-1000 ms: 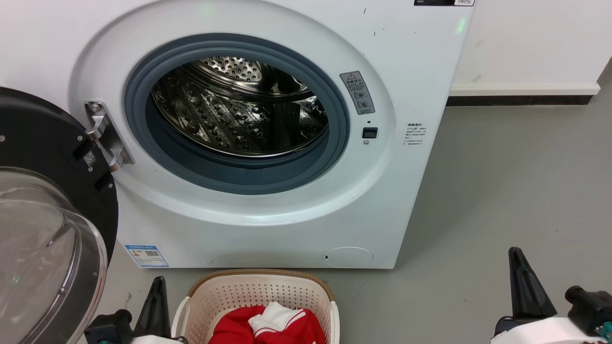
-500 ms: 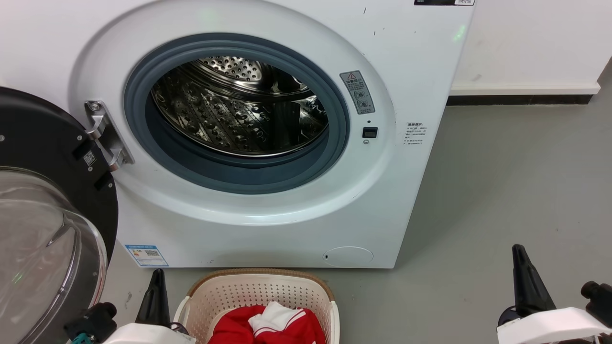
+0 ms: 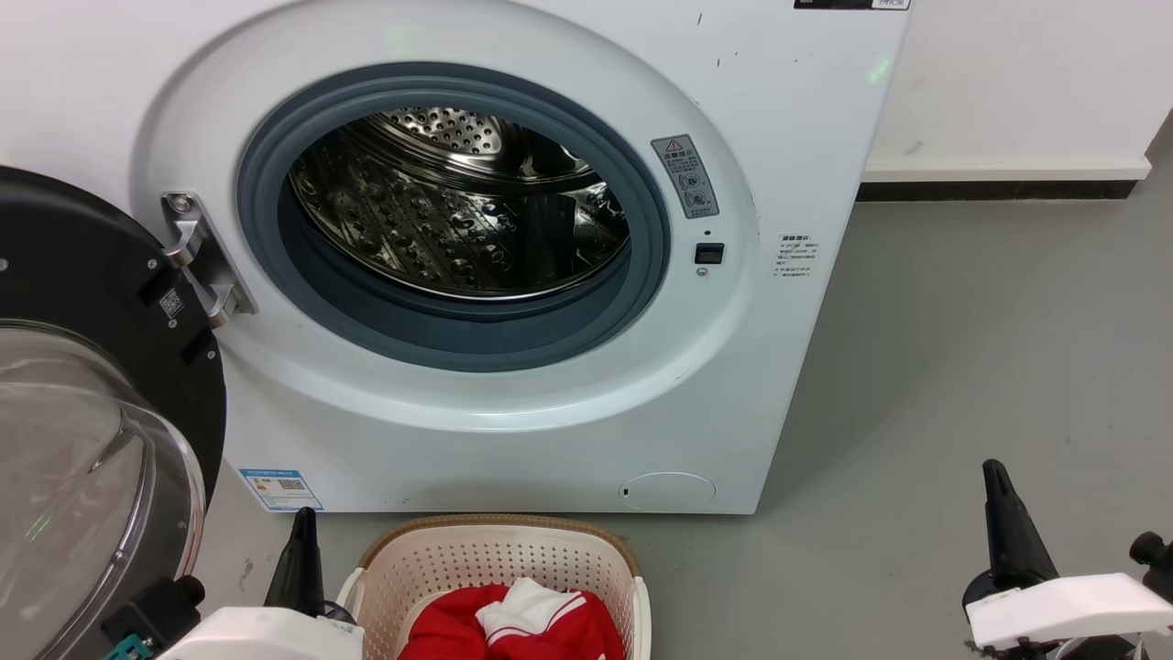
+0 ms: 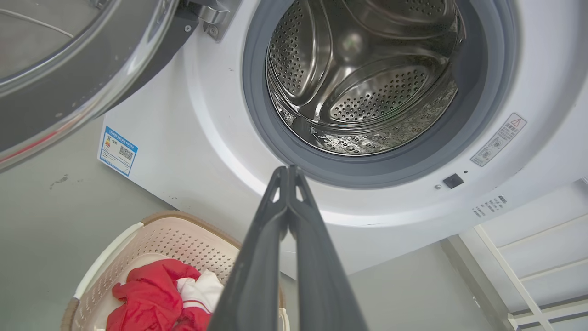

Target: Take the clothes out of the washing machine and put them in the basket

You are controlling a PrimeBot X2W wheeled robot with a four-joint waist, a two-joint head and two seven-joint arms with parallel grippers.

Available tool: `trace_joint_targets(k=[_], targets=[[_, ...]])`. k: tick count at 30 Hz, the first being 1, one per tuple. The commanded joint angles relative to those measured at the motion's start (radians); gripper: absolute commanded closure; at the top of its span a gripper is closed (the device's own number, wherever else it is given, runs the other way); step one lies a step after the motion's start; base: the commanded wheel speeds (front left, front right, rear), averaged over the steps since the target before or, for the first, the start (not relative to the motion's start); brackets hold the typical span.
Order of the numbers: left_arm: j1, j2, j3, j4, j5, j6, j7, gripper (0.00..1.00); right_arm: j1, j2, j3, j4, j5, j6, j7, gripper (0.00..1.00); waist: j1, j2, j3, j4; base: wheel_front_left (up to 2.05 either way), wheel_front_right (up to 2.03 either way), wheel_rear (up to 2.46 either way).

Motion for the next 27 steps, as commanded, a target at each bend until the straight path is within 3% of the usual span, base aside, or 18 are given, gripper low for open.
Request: trace_joint_targets(k=[1,27], targets=[[-0.032,0.002,0.005,-0.007,-0.044,-0.009,0.011,1.00,-0.029,-0.005,-0.003,-0.005,0.047,0.000,0.011,1.00,0.0000,0.0000,0.000,0.000,0.00,0.00,0.00],[-0.079,0.001,0.015,0.013,-0.385,-0.027,0.094,1.00,-0.074,-0.006,-0.013,0.032,0.389,0.000,0.094,1.00,-0.0001,0.0000,0.003,0.003,0.00,0.00,0.00]])
